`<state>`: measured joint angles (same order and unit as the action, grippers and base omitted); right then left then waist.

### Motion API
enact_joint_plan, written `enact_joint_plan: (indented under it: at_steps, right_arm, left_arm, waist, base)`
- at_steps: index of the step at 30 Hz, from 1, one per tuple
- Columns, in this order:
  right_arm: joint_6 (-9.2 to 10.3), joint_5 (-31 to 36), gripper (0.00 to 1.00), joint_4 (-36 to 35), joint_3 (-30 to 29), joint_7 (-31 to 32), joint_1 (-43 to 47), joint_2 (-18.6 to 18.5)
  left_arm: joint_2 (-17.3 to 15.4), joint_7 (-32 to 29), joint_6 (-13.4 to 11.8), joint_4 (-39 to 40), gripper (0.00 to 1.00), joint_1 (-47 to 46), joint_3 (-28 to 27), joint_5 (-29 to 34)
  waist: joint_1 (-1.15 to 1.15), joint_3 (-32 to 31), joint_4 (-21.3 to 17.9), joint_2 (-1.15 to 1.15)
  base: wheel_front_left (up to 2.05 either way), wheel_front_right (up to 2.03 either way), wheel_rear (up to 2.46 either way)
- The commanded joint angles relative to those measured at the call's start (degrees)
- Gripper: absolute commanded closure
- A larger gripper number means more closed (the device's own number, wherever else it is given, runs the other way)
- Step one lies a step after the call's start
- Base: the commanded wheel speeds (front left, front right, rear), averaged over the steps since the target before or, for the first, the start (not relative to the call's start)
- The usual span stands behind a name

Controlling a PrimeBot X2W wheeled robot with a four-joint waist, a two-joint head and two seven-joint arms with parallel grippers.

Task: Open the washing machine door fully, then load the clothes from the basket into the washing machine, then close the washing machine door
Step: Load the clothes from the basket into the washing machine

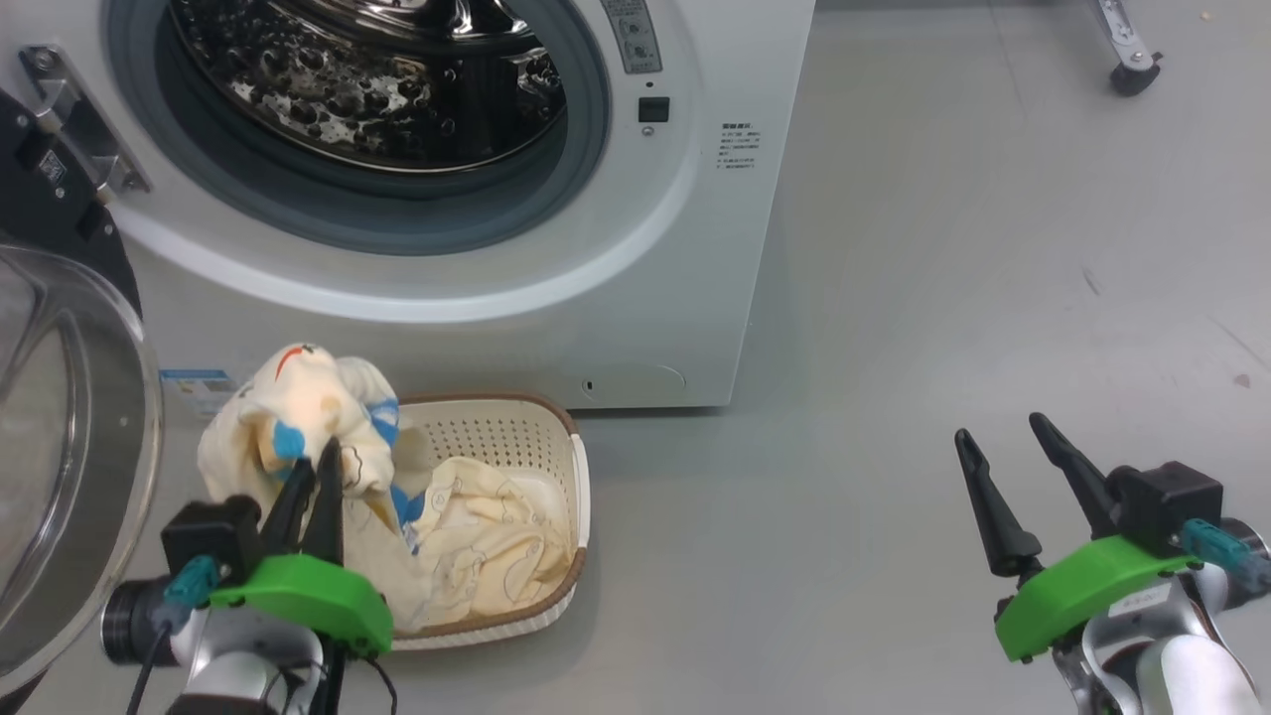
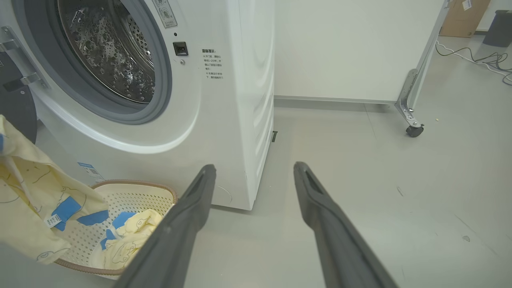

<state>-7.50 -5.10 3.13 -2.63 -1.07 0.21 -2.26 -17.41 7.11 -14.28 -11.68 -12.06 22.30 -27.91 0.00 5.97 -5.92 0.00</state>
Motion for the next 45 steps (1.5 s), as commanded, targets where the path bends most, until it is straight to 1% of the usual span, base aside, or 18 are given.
enact_joint_plan:
  at_steps: [1,8,15,16,19,26,31,34,37,42,45]
  right_arm:
    - [0.01,-0.3,0.00,-2.1,1.7,-0.9,-3.6,-0.6]
    - [0.01,-1.7,0.00,-1.6,3.3,-2.4,-6.3,-0.6]
    - [0.01,-3.6,0.00,-0.1,5.0,-5.0,-9.8,-0.6]
    - [0.01,-3.6,0.00,-0.1,5.0,-5.0,-9.8,-0.6]
    - [0.01,-4.3,0.00,1.0,6.0,-6.5,-11.4,-0.6]
    - [0.01,-6.7,0.00,4.1,8.9,-9.6,-14.8,-0.6]
    - [0.01,-8.6,0.00,6.3,10.4,-11.4,-16.4,-0.6]
    - [0.01,-9.7,0.00,7.7,11.7,-12.2,-17.1,-0.6]
    - [0.01,-10.7,0.00,8.7,12.7,-12.8,-17.9,-0.6]
    - [0.01,-12.3,0.00,10.0,13.7,-13.5,-18.8,-0.6]
    - [0.01,-12.8,0.00,10.6,14.3,-13.7,-19.1,-0.6]
  left_arm:
    - [-1.2,0.5,-4.1,1.2,1.00,-5.1,-3.0,-0.4]
    - [-1.8,-1.1,-1.9,-2.7,1.00,-15.7,-3.2,-0.3]
    - [-3.0,-5.6,1.6,-9.9,1.00,-30.4,-3.1,-0.4]
    - [-3.0,-5.6,1.6,-9.9,1.00,-30.4,-3.1,-0.4]
    - [-3.8,-7.8,3.4,-14.5,1.00,-36.9,-3.3,-0.7]
    - [-7.3,-13.4,7.1,-25.1,1.00,-51.1,-3.1,-0.3]
    - [-9.9,-14.9,9.4,-30.6,1.00,-59.6,-3.4,0.1]
    - [-11.3,-13.5,10.2,-32.8,1.00,-63.8,-3.3,0.9]
    - [-12.3,-10.0,10.7,-34.0,1.00,-67.9,-3.1,2.3]
    - [-13.4,-2.8,10.0,-36.5,1.00,-74.2,-3.3,4.3]
    - [-13.7,1.2,10.3,-38.3,1.00,-77.6,-3.2,5.1]
  waist:
    - [0.00,1.9,-1.1,0.00]
    - [0.00,8.7,-4.2,0.00]
    - [0.00,16.9,-7.9,0.00]
    - [0.00,16.9,-7.9,0.00]
    - [0.00,19.9,-9.7,0.00]
    - [0.00,26.4,-14.0,0.00]
    - [0.00,29.8,-16.5,0.00]
    - [0.00,31.1,-17.9,0.00]
    - [0.00,32.3,-19.1,0.00]
    - [0.00,34.0,-21.1,0.00]
    - [0.00,34.8,-22.1,0.00]
  base:
    - [0.00,0.00,0.00]
    - [0.00,0.00,0.00]
    - [0.00,0.00,0.00]
    - [0.00,0.00,0.00]
    - [0.00,0.00,0.00]
    - [0.00,0.00,0.00]
    - [0.00,0.00,0.00]
    - [0.00,0.00,0.00]
    - [0.00,0.00,0.00]
    - [0.00,0.00,0.00]
    - [0.00,0.00,0.00]
